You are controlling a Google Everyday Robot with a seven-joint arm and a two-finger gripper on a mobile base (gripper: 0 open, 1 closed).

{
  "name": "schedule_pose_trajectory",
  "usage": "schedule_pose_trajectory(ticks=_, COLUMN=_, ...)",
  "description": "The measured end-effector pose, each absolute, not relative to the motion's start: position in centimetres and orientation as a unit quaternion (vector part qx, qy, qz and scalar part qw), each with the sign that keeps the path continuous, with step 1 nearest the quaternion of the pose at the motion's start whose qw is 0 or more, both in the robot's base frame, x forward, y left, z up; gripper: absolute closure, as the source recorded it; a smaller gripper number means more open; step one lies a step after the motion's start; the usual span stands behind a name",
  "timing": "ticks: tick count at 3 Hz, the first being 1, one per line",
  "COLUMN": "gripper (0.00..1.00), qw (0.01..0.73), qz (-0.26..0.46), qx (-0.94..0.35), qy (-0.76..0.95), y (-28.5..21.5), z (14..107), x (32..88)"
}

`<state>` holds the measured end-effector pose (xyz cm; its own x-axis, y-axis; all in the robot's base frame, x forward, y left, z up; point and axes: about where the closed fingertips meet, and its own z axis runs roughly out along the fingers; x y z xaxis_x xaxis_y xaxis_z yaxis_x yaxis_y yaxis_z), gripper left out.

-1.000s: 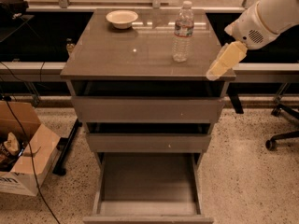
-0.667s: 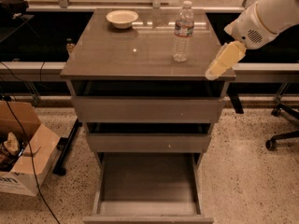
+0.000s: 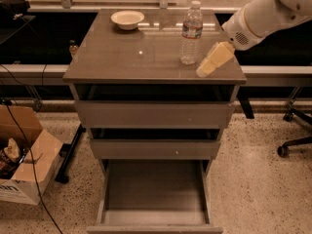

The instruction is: Place water bottle into bottom drawer

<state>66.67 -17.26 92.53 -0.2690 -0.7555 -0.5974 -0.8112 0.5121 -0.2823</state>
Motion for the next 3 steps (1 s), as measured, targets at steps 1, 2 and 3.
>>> schedule_pose_trajectory(ticks=1, gripper=0.00, qw=0.374, qz=0.050, qx=-0.477, qy=0.794, y=-16.0, z=91.6, x=69.6)
schedule_pose_trajectory(ticks=2, gripper=0.00, qw=0.393, qz=0.071, qx=-0.470, qy=0.787, y=-14.4, z=90.7, x=72.2)
schedule_pose_trajectory(ticks=3, gripper=0.00, qw=0.415, qz=0.103, qx=-0.460, qy=0.778, y=-13.3, z=90.2, x=74.6)
